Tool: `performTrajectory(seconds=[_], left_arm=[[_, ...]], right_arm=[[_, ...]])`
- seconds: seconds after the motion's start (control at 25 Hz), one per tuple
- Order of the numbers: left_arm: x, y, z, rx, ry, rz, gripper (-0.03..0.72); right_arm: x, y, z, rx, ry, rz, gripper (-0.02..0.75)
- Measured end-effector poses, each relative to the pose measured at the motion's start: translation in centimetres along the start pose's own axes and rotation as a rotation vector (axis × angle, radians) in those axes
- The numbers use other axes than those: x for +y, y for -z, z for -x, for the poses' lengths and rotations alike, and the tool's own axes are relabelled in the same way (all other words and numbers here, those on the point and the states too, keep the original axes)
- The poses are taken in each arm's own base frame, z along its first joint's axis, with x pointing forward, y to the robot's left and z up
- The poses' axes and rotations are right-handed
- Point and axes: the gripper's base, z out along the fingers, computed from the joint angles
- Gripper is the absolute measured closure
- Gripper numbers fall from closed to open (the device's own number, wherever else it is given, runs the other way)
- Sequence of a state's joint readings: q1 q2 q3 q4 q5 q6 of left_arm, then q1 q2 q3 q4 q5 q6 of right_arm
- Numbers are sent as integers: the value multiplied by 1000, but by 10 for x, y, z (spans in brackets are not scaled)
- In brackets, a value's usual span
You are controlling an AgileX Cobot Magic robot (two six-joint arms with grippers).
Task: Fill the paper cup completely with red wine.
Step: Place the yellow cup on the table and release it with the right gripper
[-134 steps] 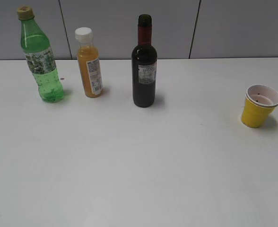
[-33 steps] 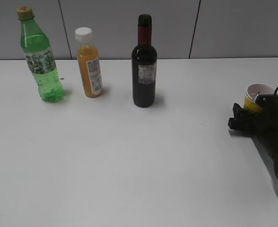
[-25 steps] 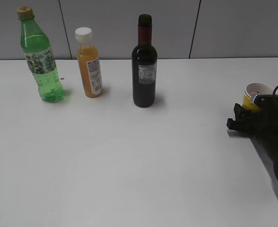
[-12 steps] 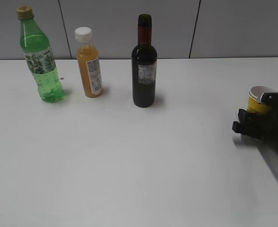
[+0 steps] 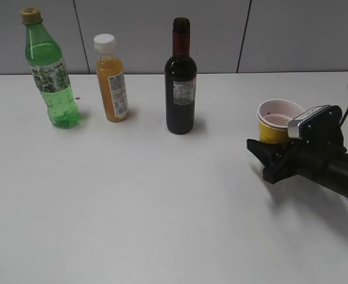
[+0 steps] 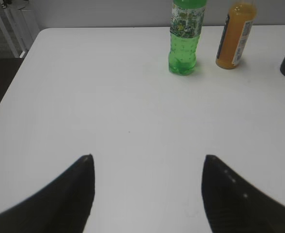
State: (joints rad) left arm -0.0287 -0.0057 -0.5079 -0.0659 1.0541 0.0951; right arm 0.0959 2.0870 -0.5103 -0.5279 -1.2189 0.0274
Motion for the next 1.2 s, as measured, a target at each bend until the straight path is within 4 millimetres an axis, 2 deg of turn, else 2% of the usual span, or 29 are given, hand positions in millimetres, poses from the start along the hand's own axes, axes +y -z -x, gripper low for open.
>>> performTrajectory(seconds=[0.16,0.44,0.68,0.8,1.04,1.2], left_arm=[[0,0,0,0,0,0,169],[0,0,0,0,0,0,169],[0,0,0,0,0,0,169],[0,0,0,0,0,0,169],[0,0,0,0,0,0,169],[0,0,0,0,0,0,169]], right_arm=[[13,-5,5,-14,5,195,297],[20,-25,27,-50,44,493,297],[16,-37,39,-63,92,586,297],[20,-46,35,-56,102,624,297],[50,-73,27,-43,152,770,297],[81,-92,21,-38,187,881,297]])
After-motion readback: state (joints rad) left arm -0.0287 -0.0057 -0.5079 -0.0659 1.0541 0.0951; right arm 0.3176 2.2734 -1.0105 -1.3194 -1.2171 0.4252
